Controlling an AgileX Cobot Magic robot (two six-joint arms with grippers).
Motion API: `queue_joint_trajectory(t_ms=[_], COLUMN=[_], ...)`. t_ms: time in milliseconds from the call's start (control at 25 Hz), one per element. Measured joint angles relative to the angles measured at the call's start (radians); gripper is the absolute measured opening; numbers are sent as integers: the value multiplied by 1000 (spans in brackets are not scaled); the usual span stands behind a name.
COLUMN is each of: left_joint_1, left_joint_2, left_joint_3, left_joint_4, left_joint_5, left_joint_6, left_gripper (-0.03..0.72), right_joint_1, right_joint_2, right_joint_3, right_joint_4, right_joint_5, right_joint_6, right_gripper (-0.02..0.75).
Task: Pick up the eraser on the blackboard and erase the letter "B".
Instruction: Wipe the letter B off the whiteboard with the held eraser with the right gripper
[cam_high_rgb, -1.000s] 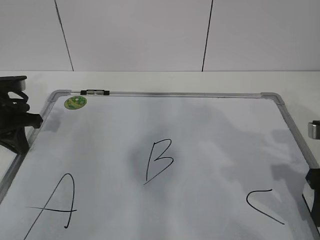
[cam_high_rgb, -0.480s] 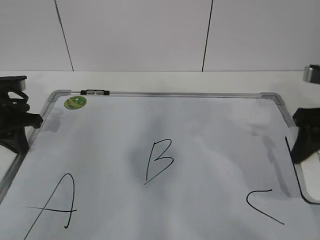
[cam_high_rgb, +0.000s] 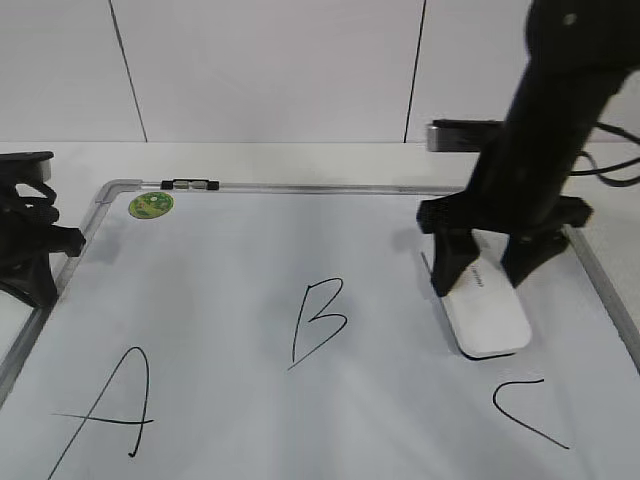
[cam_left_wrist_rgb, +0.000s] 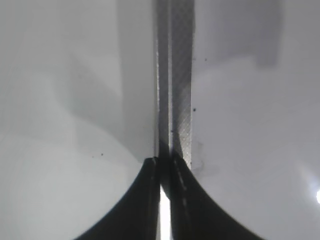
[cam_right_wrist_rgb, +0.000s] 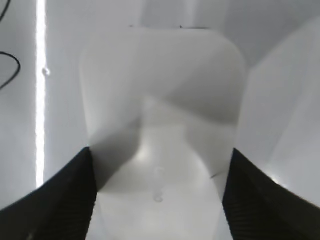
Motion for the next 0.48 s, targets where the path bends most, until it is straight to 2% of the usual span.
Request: queue_joint_trajectory(t_ms=[200,480], left_joint_1=[0,0], left_joint_2=[0,0], left_joint_3=[-2,-2], left_joint_4=[0,0], left_joint_5=[3,10], left_joint_6=[0,0], left_gripper=[16,16], right_joint_1=[92,113], right_joint_2=[169,335], right_joint_3=[-173,-365], right_joint_4=[-16,-36], right_joint_5=[2,25], right_joint_6=[7,35], right_gripper=[529,528])
